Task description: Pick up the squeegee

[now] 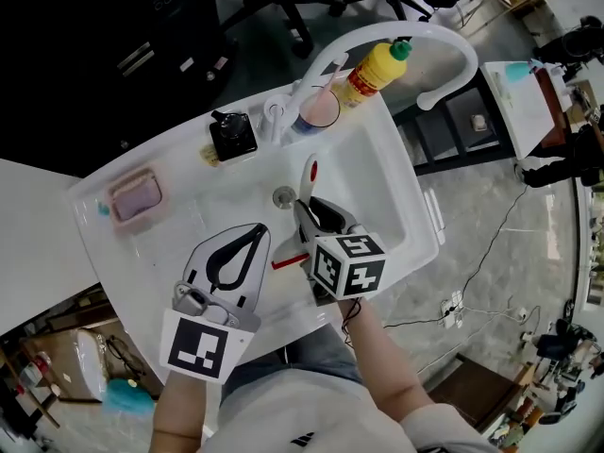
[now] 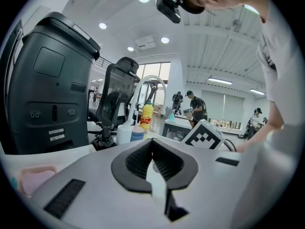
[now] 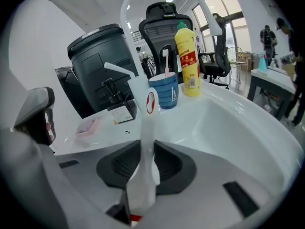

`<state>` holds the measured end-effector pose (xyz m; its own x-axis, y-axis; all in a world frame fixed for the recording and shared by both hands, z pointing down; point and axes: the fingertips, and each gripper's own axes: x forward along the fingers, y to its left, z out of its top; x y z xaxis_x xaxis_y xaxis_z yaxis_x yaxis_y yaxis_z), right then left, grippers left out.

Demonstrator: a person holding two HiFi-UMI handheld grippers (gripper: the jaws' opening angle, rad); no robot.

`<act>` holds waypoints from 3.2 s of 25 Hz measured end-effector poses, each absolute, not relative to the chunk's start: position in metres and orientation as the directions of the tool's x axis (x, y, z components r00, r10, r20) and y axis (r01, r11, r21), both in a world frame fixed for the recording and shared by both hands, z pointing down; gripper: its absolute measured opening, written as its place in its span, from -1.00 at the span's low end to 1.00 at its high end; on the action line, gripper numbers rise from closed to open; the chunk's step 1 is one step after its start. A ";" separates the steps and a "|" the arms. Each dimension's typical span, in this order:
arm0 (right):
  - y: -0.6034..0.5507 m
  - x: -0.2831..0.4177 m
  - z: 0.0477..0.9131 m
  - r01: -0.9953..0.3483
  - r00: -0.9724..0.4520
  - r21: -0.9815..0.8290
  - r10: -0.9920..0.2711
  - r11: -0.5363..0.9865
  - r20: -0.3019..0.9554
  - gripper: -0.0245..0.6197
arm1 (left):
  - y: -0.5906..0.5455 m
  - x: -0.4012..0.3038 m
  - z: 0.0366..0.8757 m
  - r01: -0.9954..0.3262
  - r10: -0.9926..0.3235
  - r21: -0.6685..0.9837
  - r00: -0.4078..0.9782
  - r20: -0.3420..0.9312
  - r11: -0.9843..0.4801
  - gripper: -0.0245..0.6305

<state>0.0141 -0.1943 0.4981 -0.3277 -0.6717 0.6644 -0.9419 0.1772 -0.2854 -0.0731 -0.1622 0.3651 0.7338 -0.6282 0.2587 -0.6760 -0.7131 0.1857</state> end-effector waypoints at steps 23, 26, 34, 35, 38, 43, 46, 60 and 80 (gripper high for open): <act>-0.152 0.049 0.414 -0.936 -0.321 -0.299 -0.807 0.188 0.496 -0.62 | -0.137 -0.024 0.341 -0.587 -0.549 0.174 0.805 0.223 -0.790 -0.89; -0.147 0.055 0.403 -0.936 -0.316 -0.300 -0.822 0.187 0.473 -0.62 | -0.134 -0.015 0.338 -0.571 -0.534 0.170 0.817 0.218 -0.803 -0.89; -0.134 0.062 0.374 -0.936 -0.317 -0.281 -0.853 0.211 0.414 -0.62 | -0.124 0.001 0.330 -0.537 -0.503 0.163 0.838 0.211 -0.828 -0.89; -0.133 0.063 0.371 -0.936 -0.317 -0.279 -0.857 0.214 0.407 -0.62 | -0.124 0.003 0.329 -0.534 -0.500 0.161 0.840 0.209 -0.830 -0.89; -0.128 0.065 0.362 -0.935 -0.318 -0.277 -0.867 0.221 0.384 -0.62 | -0.122 0.007 0.326 -0.530 -0.499 0.153 0.843 0.202 -0.834 -0.89; -0.119 0.070 0.345 -0.935 -0.316 -0.270 -0.885 0.229 0.342 -0.62 | -0.118 0.015 0.323 -0.514 -0.485 0.146 0.853 0.196 -0.845 -0.89; -0.115 0.073 0.335 -0.934 -0.317 -0.268 -0.895 0.237 0.314 -0.62 | -0.114 0.020 0.319 -0.503 -0.472 0.151 0.859 0.198 -0.851 -0.89; -0.097 0.076 0.301 -0.929 -0.336 -0.241 -0.915 0.281 0.226 -0.62 | -0.108 0.031 0.303 -0.480 -0.458 0.132 0.874 0.164 -0.867 -0.89; -0.091 0.078 0.285 -0.919 -0.358 -0.234 -0.920 0.317 0.160 -0.62 | -0.102 0.035 0.294 -0.490 -0.472 0.105 0.867 0.157 -0.865 -0.89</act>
<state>0.0784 -0.0906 0.2847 -0.3582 -0.9198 0.1602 -0.9191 0.3171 -0.2340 0.0345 -0.1021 0.2939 0.8674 -0.4721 0.1571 -0.4900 -0.8654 0.1048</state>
